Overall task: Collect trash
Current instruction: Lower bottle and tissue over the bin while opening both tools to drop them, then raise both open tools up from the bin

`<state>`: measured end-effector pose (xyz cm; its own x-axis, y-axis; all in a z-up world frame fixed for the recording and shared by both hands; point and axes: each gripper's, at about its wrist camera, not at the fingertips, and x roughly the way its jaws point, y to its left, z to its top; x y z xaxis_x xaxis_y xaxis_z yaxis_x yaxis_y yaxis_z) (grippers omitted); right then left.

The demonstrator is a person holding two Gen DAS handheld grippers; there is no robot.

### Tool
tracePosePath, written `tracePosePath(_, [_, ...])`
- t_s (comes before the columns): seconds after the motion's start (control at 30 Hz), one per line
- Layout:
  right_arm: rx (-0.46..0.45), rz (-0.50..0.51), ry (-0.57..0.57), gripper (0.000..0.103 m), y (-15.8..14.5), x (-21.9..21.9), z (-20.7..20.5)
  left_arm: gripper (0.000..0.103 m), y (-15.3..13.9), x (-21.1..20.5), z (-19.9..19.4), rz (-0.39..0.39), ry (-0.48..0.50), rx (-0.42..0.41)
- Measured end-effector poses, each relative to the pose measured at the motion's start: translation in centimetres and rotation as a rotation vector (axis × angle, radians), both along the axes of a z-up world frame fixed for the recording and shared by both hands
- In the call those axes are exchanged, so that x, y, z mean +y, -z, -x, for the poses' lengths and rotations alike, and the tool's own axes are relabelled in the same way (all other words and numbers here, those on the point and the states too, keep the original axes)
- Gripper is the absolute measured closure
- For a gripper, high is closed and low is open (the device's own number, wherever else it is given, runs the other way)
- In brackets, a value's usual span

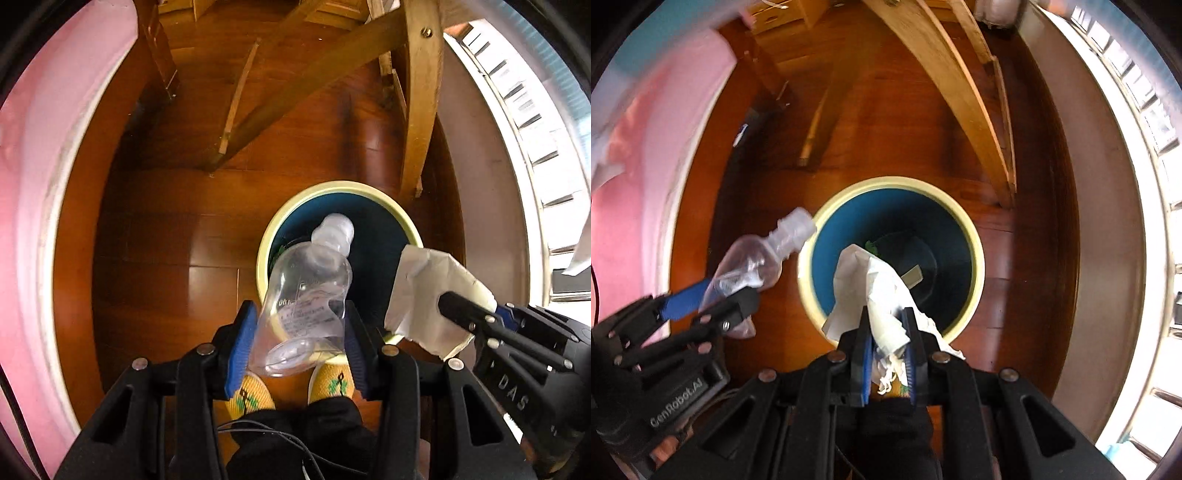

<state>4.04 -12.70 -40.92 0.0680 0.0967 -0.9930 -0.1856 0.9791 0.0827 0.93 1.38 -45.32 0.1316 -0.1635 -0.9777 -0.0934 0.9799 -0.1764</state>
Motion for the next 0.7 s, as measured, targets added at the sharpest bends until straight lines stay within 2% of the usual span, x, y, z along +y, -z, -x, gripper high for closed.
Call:
tracePosePath(0.13, [-0.010,-0.015,0.056,0.088,2.6,-1.2,-0.7,0.059,2.4,-0.2,-1.2,-0.015,0.012,-0.007])
tracePosePath(0.17, [-0.006,-0.027,0.070,0.084,3.3,-1.5,-0.9,0.058,2.7,0.0,-1.4,-0.004,0.008,-0.009])
tracePosePath(0.23, [-0.002,-0.034,0.092,0.083,4.4,-2.0,-1.5,0.044,3.2,0.3,-1.9,0.018,-0.003,0.000])
tracePosePath(0.27, [0.001,-0.038,0.105,0.078,4.9,-2.0,-1.8,0.032,3.2,0.5,-2.1,0.028,-0.008,0.001])
tracePosePath(0.3, [0.004,-0.040,0.112,0.075,5.3,-2.0,-1.9,0.023,3.3,0.6,-2.2,0.032,-0.016,-0.005])
tracePosePath(0.33, [0.007,-0.043,0.117,0.075,5.5,-2.2,-1.6,0.021,3.3,0.7,-2.2,0.029,-0.022,-0.012])
tracePosePath(0.43, [0.001,-0.036,0.129,0.063,5.9,-2.4,-1.6,0.021,3.2,1.1,-1.9,0.016,-0.031,-0.014])
tracePosePath(0.5, [-0.007,-0.035,0.140,0.048,5.7,-2.5,-1.2,0.020,2.9,1.2,-1.6,0.015,-0.037,-0.012])
tracePosePath(0.7, [-0.037,-0.037,0.160,0.047,3.5,-2.3,-1.1,0.020,0.5,1.5,-0.7,-0.004,-0.038,-0.029])
